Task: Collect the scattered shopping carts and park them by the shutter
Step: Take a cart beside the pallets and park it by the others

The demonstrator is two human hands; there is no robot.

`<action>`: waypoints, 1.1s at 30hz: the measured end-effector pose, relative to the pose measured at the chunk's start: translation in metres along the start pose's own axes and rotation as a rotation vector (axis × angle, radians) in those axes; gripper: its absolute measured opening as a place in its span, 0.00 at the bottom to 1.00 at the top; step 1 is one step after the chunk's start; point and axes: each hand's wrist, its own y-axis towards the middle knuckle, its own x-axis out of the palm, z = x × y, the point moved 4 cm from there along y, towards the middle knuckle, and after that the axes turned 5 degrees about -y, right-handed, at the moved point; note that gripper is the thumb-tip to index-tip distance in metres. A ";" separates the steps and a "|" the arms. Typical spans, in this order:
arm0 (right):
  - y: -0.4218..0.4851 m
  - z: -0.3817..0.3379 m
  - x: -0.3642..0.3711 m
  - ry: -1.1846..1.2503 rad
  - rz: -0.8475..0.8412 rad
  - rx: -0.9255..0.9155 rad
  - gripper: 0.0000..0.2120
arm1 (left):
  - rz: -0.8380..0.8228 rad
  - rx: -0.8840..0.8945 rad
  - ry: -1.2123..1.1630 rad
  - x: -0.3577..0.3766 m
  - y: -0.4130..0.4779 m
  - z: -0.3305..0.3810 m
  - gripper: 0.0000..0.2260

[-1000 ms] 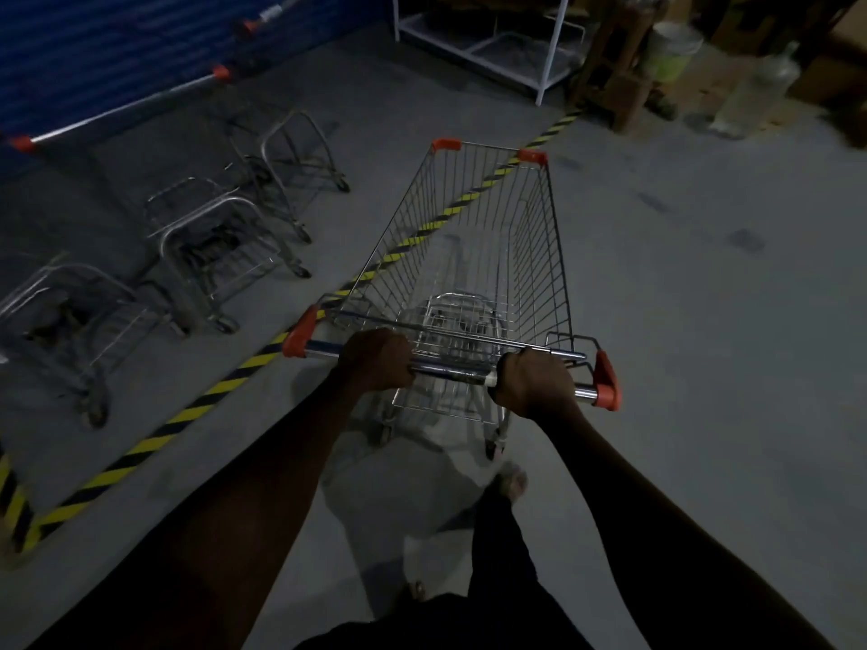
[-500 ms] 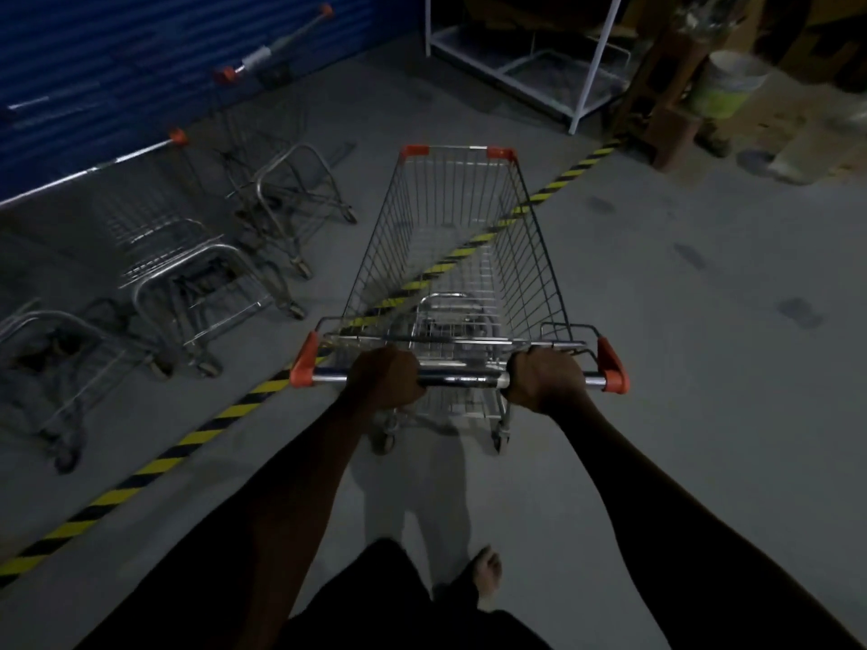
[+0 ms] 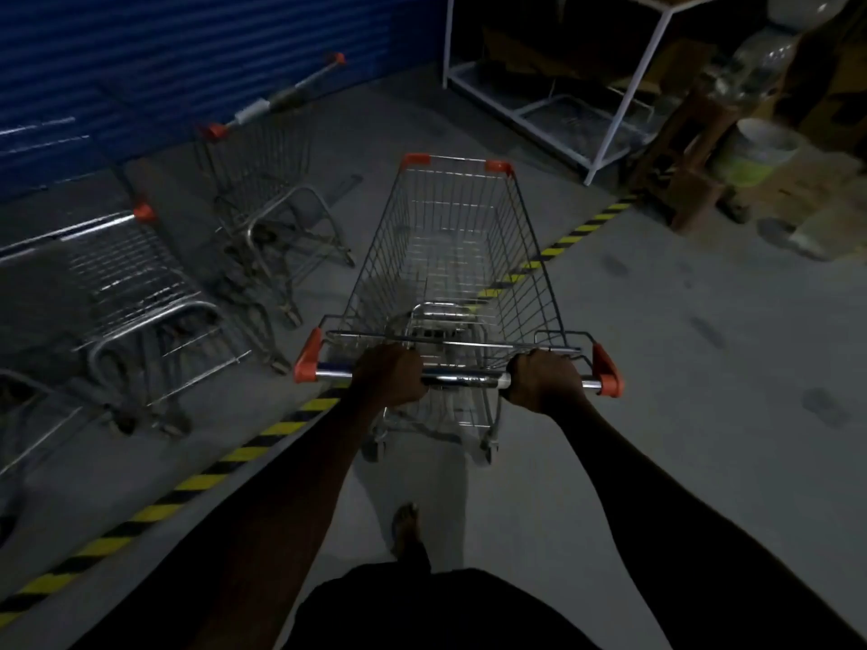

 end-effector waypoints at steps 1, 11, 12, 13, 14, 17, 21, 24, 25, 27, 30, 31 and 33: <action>0.016 0.005 0.004 -0.024 0.020 0.016 0.14 | 0.006 -0.002 -0.001 -0.003 0.017 -0.006 0.17; 0.182 0.050 0.012 0.204 0.024 0.076 0.17 | 0.021 0.015 0.014 -0.030 0.182 -0.053 0.18; 0.205 0.057 0.012 0.197 0.054 0.092 0.23 | 0.024 0.006 0.021 -0.034 0.199 -0.056 0.19; 0.226 0.066 0.017 0.164 0.089 0.110 0.29 | 0.024 0.000 0.031 -0.036 0.217 -0.060 0.19; 0.249 0.073 0.020 0.141 0.113 0.120 0.32 | 0.012 -0.012 0.031 -0.041 0.236 -0.061 0.20; 0.309 0.098 0.023 0.125 0.061 0.103 0.25 | 0.018 -0.036 0.044 -0.056 0.292 -0.066 0.21; 0.375 0.129 0.049 0.009 -0.002 -0.057 0.16 | 0.128 -0.054 0.070 -0.079 0.364 -0.071 0.15; 0.430 0.150 0.044 0.021 -0.059 -0.111 0.16 | 0.152 -0.124 0.152 -0.099 0.412 -0.078 0.14; 0.447 0.157 0.042 0.051 -0.073 -0.107 0.16 | 0.196 -0.085 0.144 -0.100 0.429 -0.081 0.13; 0.479 0.165 0.048 0.072 -0.041 -0.138 0.14 | 0.359 -0.022 0.119 -0.101 0.450 -0.086 0.10; 0.524 0.180 0.050 0.109 -0.043 -0.132 0.13 | 0.424 -0.026 0.052 -0.100 0.492 -0.100 0.15; 0.538 0.185 0.052 0.092 -0.085 -0.147 0.13 | 0.397 -0.042 0.056 -0.101 0.505 -0.103 0.15; 0.567 0.192 0.050 0.076 -0.087 -0.182 0.16 | 0.249 -0.109 0.041 -0.104 0.530 -0.109 0.15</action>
